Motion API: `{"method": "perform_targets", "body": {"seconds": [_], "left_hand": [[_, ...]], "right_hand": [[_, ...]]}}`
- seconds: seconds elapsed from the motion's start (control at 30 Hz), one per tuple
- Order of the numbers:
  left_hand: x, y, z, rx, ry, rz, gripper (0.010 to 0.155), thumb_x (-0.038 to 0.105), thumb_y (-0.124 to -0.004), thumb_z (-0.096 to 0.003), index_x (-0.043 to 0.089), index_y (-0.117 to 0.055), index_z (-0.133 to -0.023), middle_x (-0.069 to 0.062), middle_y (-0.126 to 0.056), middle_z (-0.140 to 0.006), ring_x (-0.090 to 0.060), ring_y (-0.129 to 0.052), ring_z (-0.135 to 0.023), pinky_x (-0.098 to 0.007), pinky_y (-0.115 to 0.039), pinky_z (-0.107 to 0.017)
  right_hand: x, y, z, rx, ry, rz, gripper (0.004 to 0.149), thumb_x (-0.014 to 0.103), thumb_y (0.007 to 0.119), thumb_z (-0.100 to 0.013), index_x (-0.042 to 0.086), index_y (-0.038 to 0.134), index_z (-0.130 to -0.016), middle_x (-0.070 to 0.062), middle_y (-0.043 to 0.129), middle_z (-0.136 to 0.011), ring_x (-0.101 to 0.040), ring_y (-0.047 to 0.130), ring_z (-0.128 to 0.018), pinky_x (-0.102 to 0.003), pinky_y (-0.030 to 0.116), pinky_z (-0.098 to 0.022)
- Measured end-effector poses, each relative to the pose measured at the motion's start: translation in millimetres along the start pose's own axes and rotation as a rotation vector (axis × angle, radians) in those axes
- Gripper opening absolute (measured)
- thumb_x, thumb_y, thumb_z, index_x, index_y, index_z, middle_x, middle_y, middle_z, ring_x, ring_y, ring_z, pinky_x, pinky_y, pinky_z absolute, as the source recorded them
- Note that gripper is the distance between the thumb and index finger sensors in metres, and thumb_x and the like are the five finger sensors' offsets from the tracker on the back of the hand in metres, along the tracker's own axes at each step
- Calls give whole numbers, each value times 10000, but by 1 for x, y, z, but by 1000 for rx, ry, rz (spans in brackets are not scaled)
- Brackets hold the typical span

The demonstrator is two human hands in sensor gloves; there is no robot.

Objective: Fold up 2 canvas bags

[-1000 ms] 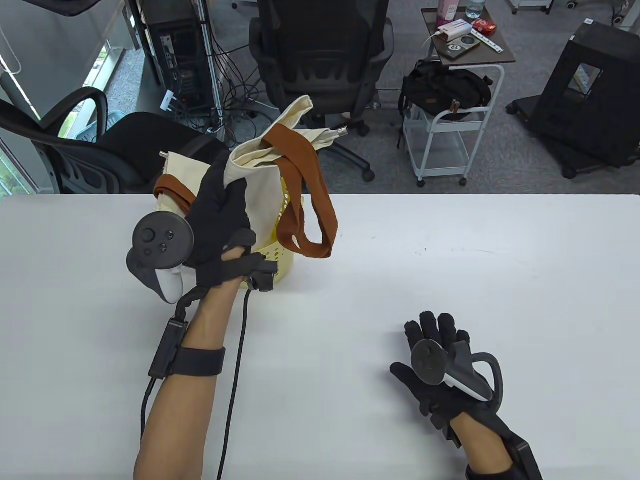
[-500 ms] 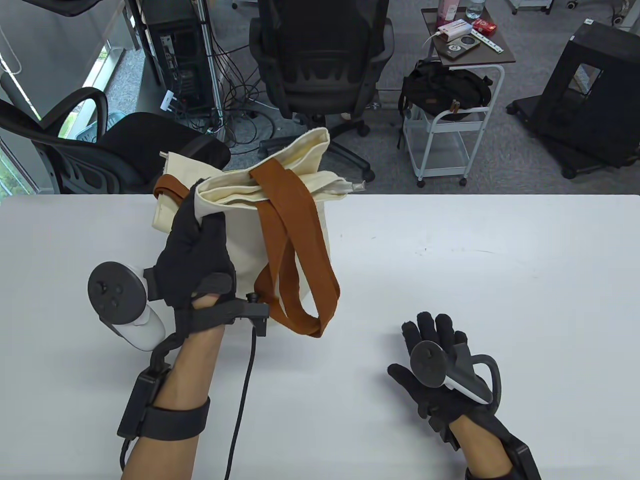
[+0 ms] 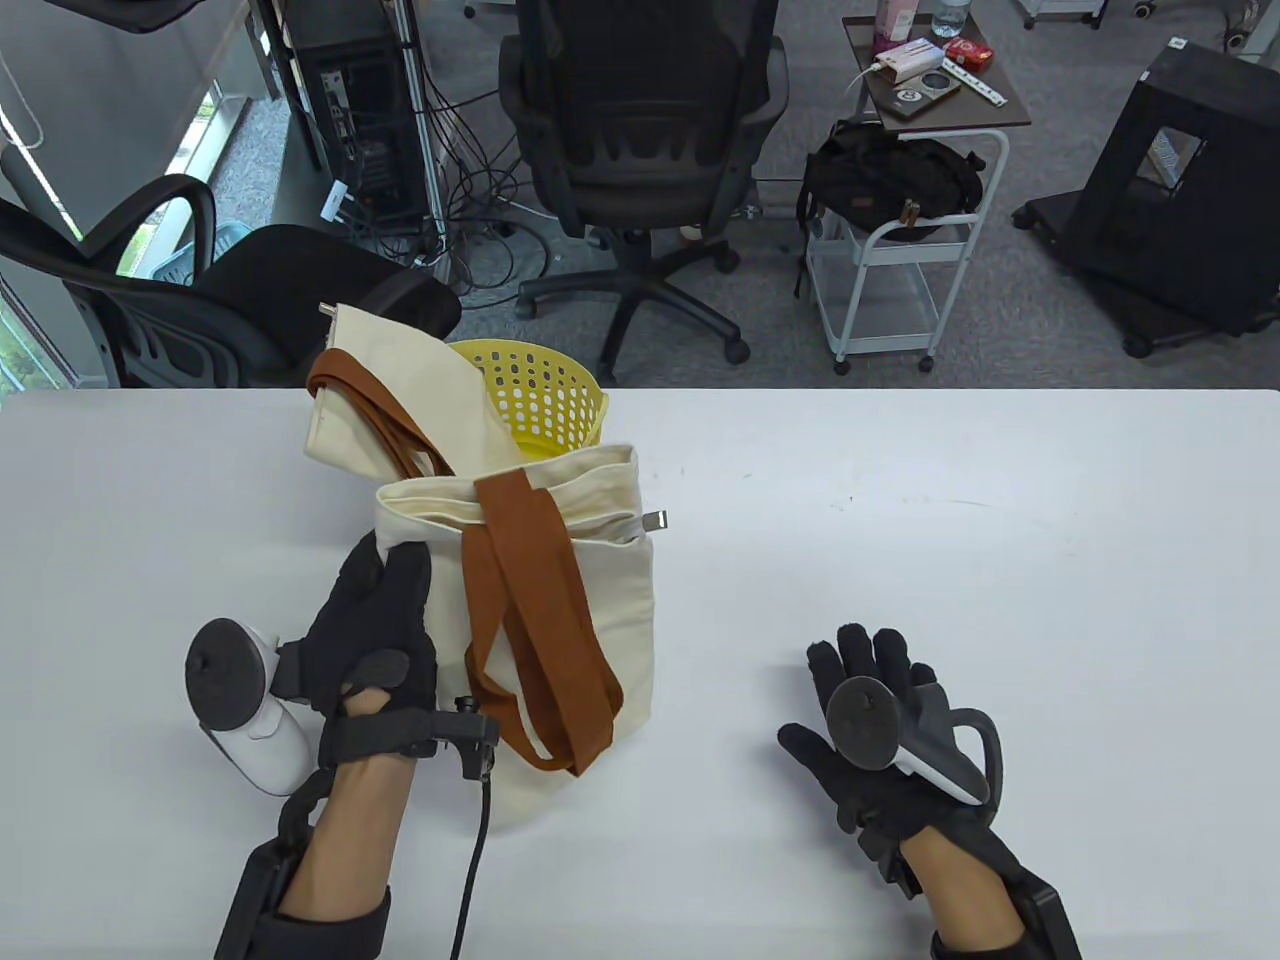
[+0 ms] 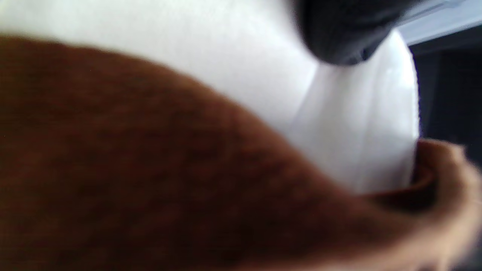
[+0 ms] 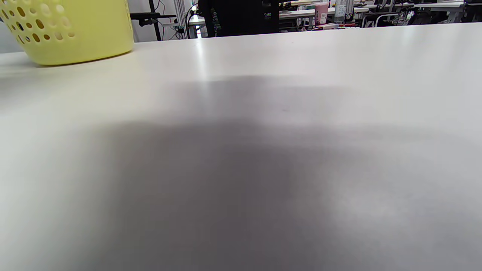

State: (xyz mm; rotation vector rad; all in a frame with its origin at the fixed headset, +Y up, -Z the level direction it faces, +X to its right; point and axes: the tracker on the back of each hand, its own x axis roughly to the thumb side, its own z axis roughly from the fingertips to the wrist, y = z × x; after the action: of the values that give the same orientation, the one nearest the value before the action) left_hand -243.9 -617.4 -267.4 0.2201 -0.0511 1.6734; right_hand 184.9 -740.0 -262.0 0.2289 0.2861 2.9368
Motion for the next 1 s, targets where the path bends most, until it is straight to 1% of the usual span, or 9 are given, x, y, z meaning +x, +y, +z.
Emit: {"method": "perform_targets", "body": {"seconds": [0.17, 0.27, 0.33, 0.5, 0.67, 0.8, 0.87, 0.93, 1.0], "left_hand": [[-47, -9, -3, -107, 133, 100, 457, 453, -856, -417, 221, -858, -810, -37, -1003, -716, -194, -1129, -457, -309, -925, -336], [-80, -19, -4, -167, 162, 124, 458, 463, -854, -416, 215, -863, -800, -37, -1011, -694, -184, -1132, -422, -298, -927, -314], [-95, -26, -3, -210, 199, 142, 458, 455, -839, -421, 211, -850, -808, -42, -1003, -698, -187, -1126, -422, -300, -921, -313], [-102, -38, -4, -256, 213, 124, 462, 456, -823, -422, 210, -840, -812, -38, -996, -703, -181, -1122, -419, -297, -918, -312], [-106, -43, -2, -269, 214, 95, 462, 452, -809, -423, 217, -828, -821, -35, -986, -718, -180, -1117, -431, -297, -914, -322], [-111, -46, -2, -293, 229, 94, 466, 448, -795, -423, 217, -819, -827, -30, -979, -727, -175, -1113, -435, -295, -912, -325], [-115, -49, -1, -305, 244, 100, 468, 446, -788, -424, 220, -811, -832, -30, -973, -735, -176, -1111, -441, -297, -910, -329], [-120, -54, 0, -329, 271, 108, 468, 444, -781, -427, 222, -802, -838, -31, -963, -747, -179, -1105, -455, -301, -906, -338], [-126, -60, 0, -334, 287, 87, 469, 440, -773, -427, 217, -791, -840, -37, -951, -751, -186, -1101, -475, -312, -903, -353]], "right_hand": [[-5, -7, 2, -68, -63, -268, 803, 635, 535, -429, 244, 273, -1080, -116, 124, -1153, -446, 126, -1044, -674, 251, -729], [-4, -15, 2, -137, -117, -424, 775, 616, 574, -448, 246, 325, -1080, -134, 199, -1158, -460, 228, -1053, -672, 332, -733], [-1, -19, -1, -147, -159, -530, 769, 609, 592, -456, 237, 341, -1081, -146, 239, -1158, -469, 311, -1053, -663, 398, -734], [13, -21, -14, -60, -287, -717, 791, 614, 626, -461, 229, 329, -1085, -162, 256, -1158, -473, 370, -1049, -642, 421, -738], [26, -20, -24, 55, -411, -770, 804, 621, 652, -465, 238, 321, -1091, -160, 259, -1164, -466, 394, -1055, -628, 429, -745], [32, -20, -28, 85, -430, -794, 788, 596, 694, -468, 246, 356, -1089, -152, 334, -1164, -452, 458, -1050, -616, 466, -744], [33, -19, -31, 101, -450, -821, 782, 582, 718, -471, 242, 375, -1087, -152, 411, -1153, -419, 555, -1031, -567, 554, -735], [34, -16, -34, 121, -459, -869, 785, 566, 736, -473, 197, 395, -1077, -162, 562, -1100, -354, 760, -945, -482, 719, -669], [35, -11, -37, 138, -462, -938, 773, 538, 763, -472, 184, 421, -1068, -167, 618, -1069, -324, 863, -871, -443, 798, -609]]}}
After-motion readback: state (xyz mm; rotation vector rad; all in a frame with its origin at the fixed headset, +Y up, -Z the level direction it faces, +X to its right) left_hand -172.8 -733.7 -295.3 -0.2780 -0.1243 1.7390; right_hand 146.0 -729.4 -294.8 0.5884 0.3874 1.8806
